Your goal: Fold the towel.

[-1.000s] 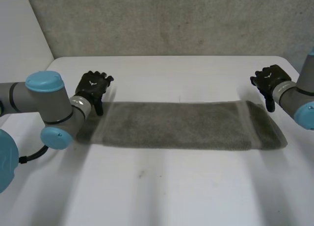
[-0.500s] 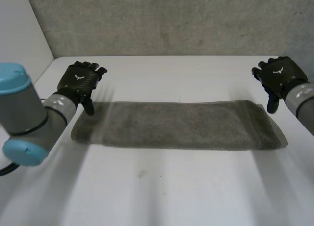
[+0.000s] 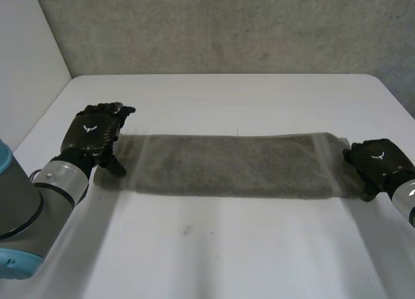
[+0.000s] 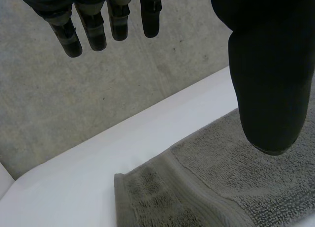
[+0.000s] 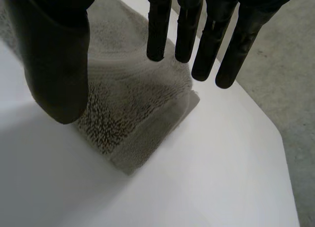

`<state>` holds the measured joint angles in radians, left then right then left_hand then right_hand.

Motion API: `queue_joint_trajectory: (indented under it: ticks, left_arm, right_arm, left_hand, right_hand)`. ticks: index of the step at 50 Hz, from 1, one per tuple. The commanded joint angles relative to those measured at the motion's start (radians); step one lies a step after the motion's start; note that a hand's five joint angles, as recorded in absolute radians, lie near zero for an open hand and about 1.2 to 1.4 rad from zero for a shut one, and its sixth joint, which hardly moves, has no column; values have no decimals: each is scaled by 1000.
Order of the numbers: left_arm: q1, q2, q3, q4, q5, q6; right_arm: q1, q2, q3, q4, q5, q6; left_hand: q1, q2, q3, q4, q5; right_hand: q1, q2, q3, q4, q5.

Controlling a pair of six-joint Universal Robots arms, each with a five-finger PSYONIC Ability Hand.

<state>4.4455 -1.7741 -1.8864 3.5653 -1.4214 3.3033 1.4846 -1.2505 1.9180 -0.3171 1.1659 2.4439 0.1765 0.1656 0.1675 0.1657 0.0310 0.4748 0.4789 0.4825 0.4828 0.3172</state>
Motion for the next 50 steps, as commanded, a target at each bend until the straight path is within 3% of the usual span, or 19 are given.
queue_joint_trajectory:
  ticks: [1, 4, 6, 7, 10, 17, 28, 31, 37, 41, 42, 44, 45, 47, 48, 50]
  left_arm:
    - [-3, 1, -10, 9, 1, 5]
    - [-2, 5, -19, 10, 1, 5]
    - [-3, 7, -20, 12, 1, 4]
    - [-3, 8, -23, 15, 1, 5]
    - [-3, 8, -31, 24, 2, 4]
    - [-3, 12, -37, 35, 2, 5]
    - [-2, 13, -43, 37, 1, 5]
    - [-2, 13, -43, 37, 1, 5]
    - [-2, 16, -42, 38, 1, 5]
    - [-3, 19, -40, 38, -1, 4]
    - [-3, 19, -40, 38, -1, 4]
    - [-3, 28, -40, 38, -1, 4]
    - [-3, 28, -40, 38, -1, 4]
    - [-3, 35, -40, 38, -1, 2]
    - [-3, 35, -40, 38, -1, 2]
    - [-2, 35, -40, 38, -2, 2]
  right_arm:
    - [-12, 69, -20, -26, -9, -5]
    - [-12, 85, -31, -26, -9, -5]
    - [-12, 95, -40, -26, -9, -5]
    - [-12, 95, -40, -26, -9, -5]
    - [-13, 109, -56, -26, -9, -5]
    - [-35, 154, -96, -13, 5, -5]
    - [-194, 137, -154, 24, 31, -75]
    - [-274, 117, -233, 87, 61, -149]
    - [-259, 111, -352, 201, 80, -151]
    - [-56, 73, -500, 297, 112, -11]
    - [-55, 72, -501, 297, 112, -11]
    - [107, 74, -586, 306, 129, 87]
    - [108, 74, -587, 306, 129, 87]
    - [289, 98, -645, 303, 144, 145]
    - [290, 99, -645, 303, 144, 146]
    - [512, 156, -689, 293, 153, 155]
  left_hand:
    - [-2, 9, 7, 9, -31]
    - [-2, 9, 7, 9, -31]
    - [-2, 9, 7, 9, -31]
    - [-2, 9, 7, 9, -31]
    - [-2, 9, 7, 9, -31]
    - [-2, 9, 7, 9, -31]
    - [-2, 9, 7, 9, -31]
    - [-2, 9, 7, 9, -31]
    - [-2, 9, 7, 9, -31]
    - [-2, 9, 7, 9, -31]
    - [-2, 9, 7, 9, -31]
    - [-2, 9, 7, 9, -31]
    - [-2, 9, 7, 9, -31]
    - [-2, 9, 7, 9, -31]
    - [-2, 9, 7, 9, -31]
    - [-2, 9, 7, 9, -31]
  right_hand:
    - [112, 108, 105, 104, 95]
    - [303, 299, 295, 295, 286]
    - [592, 588, 585, 584, 575]
    - [594, 590, 586, 586, 577]
    - [920, 916, 912, 912, 903]
    - [921, 917, 914, 913, 905]
    - [921, 917, 914, 913, 905]
    - [921, 917, 914, 913, 905]
    - [921, 917, 914, 913, 905]
    - [921, 917, 914, 913, 905]
    - [921, 917, 914, 913, 905]
    - [921, 917, 914, 913, 905]
    - [921, 917, 914, 913, 905]
    - [921, 917, 914, 913, 905]
    - [921, 917, 914, 913, 905]
    - [921, 917, 914, 913, 905]
